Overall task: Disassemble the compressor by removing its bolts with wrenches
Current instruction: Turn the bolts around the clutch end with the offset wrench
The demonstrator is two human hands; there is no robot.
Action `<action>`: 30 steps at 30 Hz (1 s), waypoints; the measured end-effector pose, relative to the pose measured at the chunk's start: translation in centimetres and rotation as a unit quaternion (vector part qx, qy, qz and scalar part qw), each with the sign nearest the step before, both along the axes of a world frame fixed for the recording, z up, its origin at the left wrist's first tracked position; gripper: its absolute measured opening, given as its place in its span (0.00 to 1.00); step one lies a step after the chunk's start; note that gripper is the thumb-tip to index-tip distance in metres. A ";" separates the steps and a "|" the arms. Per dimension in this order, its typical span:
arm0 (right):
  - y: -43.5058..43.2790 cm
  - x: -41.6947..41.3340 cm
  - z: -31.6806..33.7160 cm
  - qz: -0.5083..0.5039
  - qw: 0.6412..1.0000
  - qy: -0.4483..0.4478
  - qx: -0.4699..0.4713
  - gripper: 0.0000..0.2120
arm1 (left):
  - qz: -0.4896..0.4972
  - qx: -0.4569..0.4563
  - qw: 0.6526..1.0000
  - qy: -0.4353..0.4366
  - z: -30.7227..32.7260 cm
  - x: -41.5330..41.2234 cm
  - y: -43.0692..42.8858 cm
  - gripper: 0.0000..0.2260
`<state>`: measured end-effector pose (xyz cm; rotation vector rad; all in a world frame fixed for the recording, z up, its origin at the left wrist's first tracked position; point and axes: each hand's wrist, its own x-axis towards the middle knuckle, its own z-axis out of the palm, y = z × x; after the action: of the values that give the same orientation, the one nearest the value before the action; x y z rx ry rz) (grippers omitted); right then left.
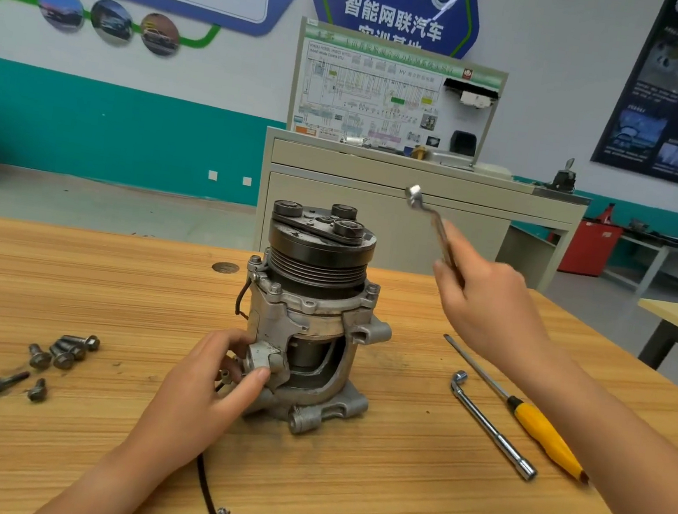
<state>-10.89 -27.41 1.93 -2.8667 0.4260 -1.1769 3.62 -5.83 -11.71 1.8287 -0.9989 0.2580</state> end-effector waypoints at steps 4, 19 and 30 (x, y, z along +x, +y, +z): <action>1.5 -3.1 -0.8 -0.062 0.989 0.125 -0.038 0.23 | 0.001 -0.007 1.000 0.004 0.0 -0.1 0.0 0.11; 4.6 -1.6 0.3 -0.167 0.889 0.331 -0.271 0.29 | 0.004 -0.001 1.000 0.017 0.0 -0.3 0.0 0.11; -1.9 3.1 1.2 -0.139 0.907 0.291 -0.271 0.12 | -0.004 -0.006 1.000 0.014 0.1 0.0 -0.1 0.12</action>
<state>-7.82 -29.32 3.09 -3.7458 0.6126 -0.4547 3.62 -5.92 -11.65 1.8124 -0.9826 0.2341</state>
